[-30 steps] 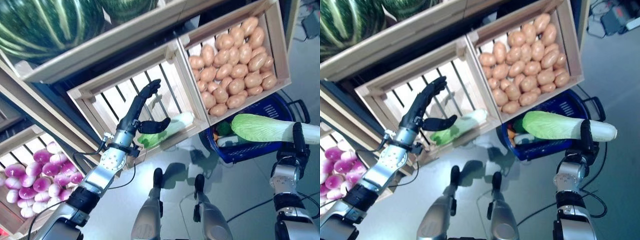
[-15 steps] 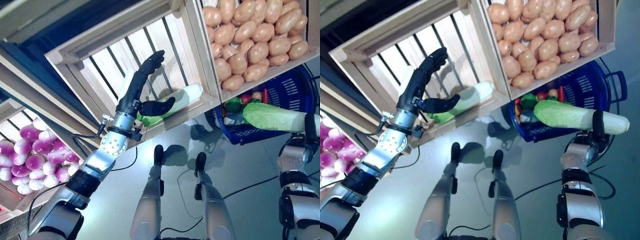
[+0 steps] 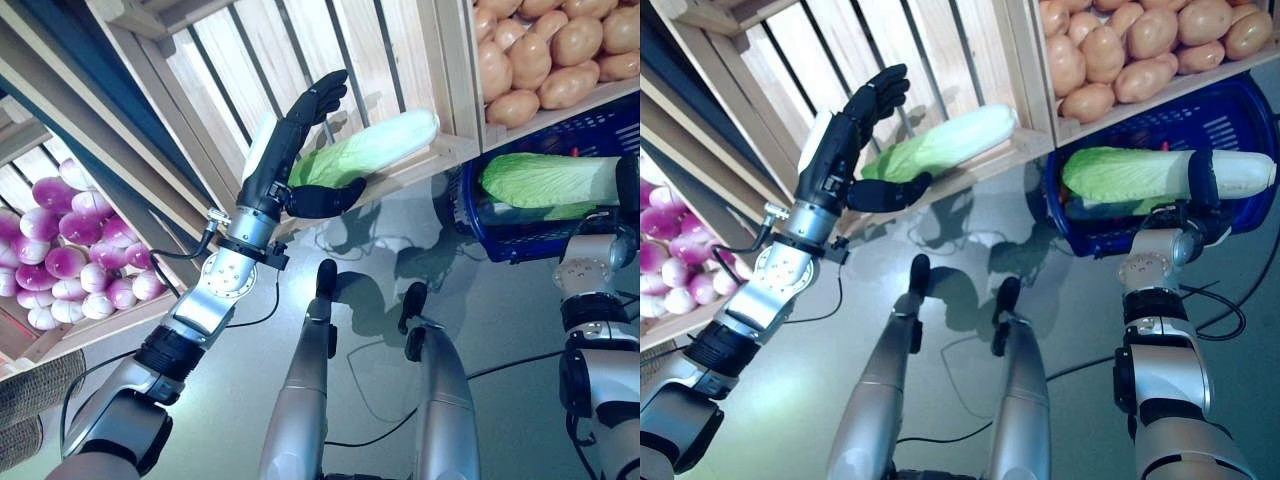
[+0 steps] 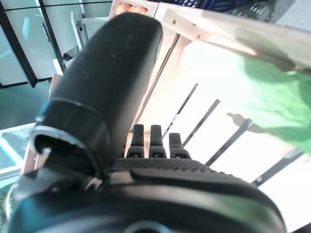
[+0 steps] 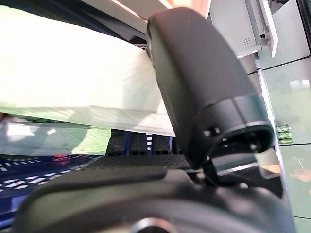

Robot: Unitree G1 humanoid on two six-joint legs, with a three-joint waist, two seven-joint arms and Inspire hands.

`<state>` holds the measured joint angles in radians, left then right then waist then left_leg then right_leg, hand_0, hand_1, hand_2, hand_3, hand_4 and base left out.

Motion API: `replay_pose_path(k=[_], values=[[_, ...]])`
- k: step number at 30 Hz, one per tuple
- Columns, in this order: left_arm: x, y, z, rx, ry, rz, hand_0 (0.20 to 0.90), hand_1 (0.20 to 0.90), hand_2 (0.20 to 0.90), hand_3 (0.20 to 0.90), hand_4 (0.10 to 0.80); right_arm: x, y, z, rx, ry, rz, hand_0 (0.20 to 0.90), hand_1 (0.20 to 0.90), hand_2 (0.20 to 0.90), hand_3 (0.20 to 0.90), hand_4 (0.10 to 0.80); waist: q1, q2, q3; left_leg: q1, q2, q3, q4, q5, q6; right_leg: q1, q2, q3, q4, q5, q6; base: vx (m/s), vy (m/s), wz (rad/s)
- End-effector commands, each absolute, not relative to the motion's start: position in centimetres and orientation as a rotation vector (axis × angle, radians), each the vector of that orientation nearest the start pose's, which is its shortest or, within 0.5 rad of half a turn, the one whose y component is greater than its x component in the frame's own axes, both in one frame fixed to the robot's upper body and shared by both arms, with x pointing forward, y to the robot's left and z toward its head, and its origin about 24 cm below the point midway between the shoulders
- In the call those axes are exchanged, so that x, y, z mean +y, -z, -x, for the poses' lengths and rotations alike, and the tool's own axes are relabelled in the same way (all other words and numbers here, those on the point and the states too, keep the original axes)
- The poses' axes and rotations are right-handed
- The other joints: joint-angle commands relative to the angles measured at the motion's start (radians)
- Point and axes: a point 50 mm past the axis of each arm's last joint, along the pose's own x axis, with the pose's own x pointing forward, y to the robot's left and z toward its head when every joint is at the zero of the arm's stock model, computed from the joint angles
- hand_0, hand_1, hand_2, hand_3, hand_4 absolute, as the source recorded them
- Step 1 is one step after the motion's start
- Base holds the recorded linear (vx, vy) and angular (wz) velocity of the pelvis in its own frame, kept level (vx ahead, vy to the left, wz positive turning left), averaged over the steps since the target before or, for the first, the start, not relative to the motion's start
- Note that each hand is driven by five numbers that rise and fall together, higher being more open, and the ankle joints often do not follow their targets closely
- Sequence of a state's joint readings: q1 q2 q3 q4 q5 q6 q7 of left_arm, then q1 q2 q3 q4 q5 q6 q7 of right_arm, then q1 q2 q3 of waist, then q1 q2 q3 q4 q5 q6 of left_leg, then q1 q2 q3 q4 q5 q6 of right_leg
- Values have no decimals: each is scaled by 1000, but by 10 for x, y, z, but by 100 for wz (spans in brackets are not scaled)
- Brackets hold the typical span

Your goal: Put vegetables into the basket

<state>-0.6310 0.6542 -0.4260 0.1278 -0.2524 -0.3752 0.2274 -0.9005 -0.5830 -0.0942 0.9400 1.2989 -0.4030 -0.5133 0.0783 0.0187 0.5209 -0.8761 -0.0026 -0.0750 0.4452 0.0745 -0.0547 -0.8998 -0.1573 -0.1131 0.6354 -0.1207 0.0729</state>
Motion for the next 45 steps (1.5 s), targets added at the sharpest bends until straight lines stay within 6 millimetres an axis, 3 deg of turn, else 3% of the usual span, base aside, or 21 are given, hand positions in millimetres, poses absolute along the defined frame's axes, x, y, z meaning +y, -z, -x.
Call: replay_pose_path(k=[1, 2, 3, 4, 10, 15, 22, 25, 31, 38, 42, 45], values=[[133, -274, -288, -1135, 292, -175, 900, 900, 900, 900, 800, -364, -238, -334, -666, 897, -836, 566, 566, 566, 566, 577, 0, 36, -1, -24, -56, 38, 144, -143, 57, 16, 37, -2, 50, 47, -22, -28, 56, -4], [133, -276, -287, -1141, 288, -173, 900, 900, 900, 900, 800, -363, -238, -335, -661, 895, -831, 686, 686, 686, 686, 657, -1, 38, -1, -43, -58, 40, 164, -142, 56, -1, 37, 0, 68, 49, -26, -11, 49, -3], [133, -276, -288, -1136, 286, -169, 900, 900, 900, 900, 800, -363, -237, -335, -651, 904, -827, 860, 860, 860, 860, 773, -1, 39, -1, -57, -60, 43, 199, -162, 56, -11, 37, 5, 96, 35, -27, 9, 41, -3], [134, -276, -289, -1131, 284, -169, 900, 900, 900, 900, 800, -363, -235, -336, -632, 923, -820, 900, 900, 900, 900, 800, -1, 40, -1, -68, -58, 45, 222, -171, 54, -19, 36, 6, 119, 28, -29, 35, 30, -1], [135, -279, -289, -1139, 280, -179, 900, 900, 900, 900, 800, -368, -232, -332, -599, 1075, -792, 900, 900, 900, 900, 800, 1, 47, -1, -92, -60, 56, 258, -186, 59, -39, 40, 8, 148, 21, -34, 1, 12, 2], [135, -282, -287, -1148, 283, -176, 900, 900, 900, 900, 800, -366, -248, -329, -592, 1211, -653, 900, 900, 900, 900, 800, 6, 57, -1, -102, -68, 64, 297, -206, 62, -50, 37, 8, 177, 14, -37, 2, 40, -2], [133, -281, -287, -1155, 273, -170, 900, 900, 900, 900, 800, -362, -262, -326, -543, 1451, -317, 900, 900, 900, 900, 800, 11, 76, -1, -110, -67, 84, 339, -237, 67, -61, 32, 6, 215, -10, -41, 31, 49, -1], [133, -282, -285, -1163, 271, -169, 900, 900, 900, 900, 800, -361, -264, -324, -488, 1594, -30, 900, 900, 900, 900, 800, 11, 79, -1, -106, -63, 91, 349, -249, 71, -58, 32, 4, 221, -17, -42, 25, 36, -2], [139, -279, -285, -1169, 198, -228, 900, 900, 900, 900, 800, -358, -266, -326, -526, 1509, -168, 900, 900, 900, 900, 800, 5, 78, -1, -81, -57, 99, 326, -251, 70, -35, 42, 8, 172, -3, -40, 28, 17, 0], [152, -273, -293, -1137, 14, -412, 900, 900, 900, 900, 800, -340, -229, -337, -529, 1216, -408, 900, 900, 900, 900, 800, -10, 59, -1, 55, -48, 107, 210, -229, 59, 91, 60, 10, 59, 6, -30, 64, 44, -5], [165, -263, -304, -1046, -115, -540, 900, 900, 900, 900, 800, -304, -184, -340, -469, 988, -467, 900, 900, 900, 900, 800, -32, 35, -1, 189, -47, 105, 71, -176, 50, 218, 67, 15, -73, 43, -18, 99, 68, -14], [171, -247, -311, -963, -178, -621, 900, 900, 900, 900, 800, -274, -145, -329, -409, 839, -513, 900, 900, 900, 900, 800, -57, 15, -1, 297, -51, 103, -37, -143, 49, 324, 64, 17, -193, 73, -13, 111, 60, -16]])
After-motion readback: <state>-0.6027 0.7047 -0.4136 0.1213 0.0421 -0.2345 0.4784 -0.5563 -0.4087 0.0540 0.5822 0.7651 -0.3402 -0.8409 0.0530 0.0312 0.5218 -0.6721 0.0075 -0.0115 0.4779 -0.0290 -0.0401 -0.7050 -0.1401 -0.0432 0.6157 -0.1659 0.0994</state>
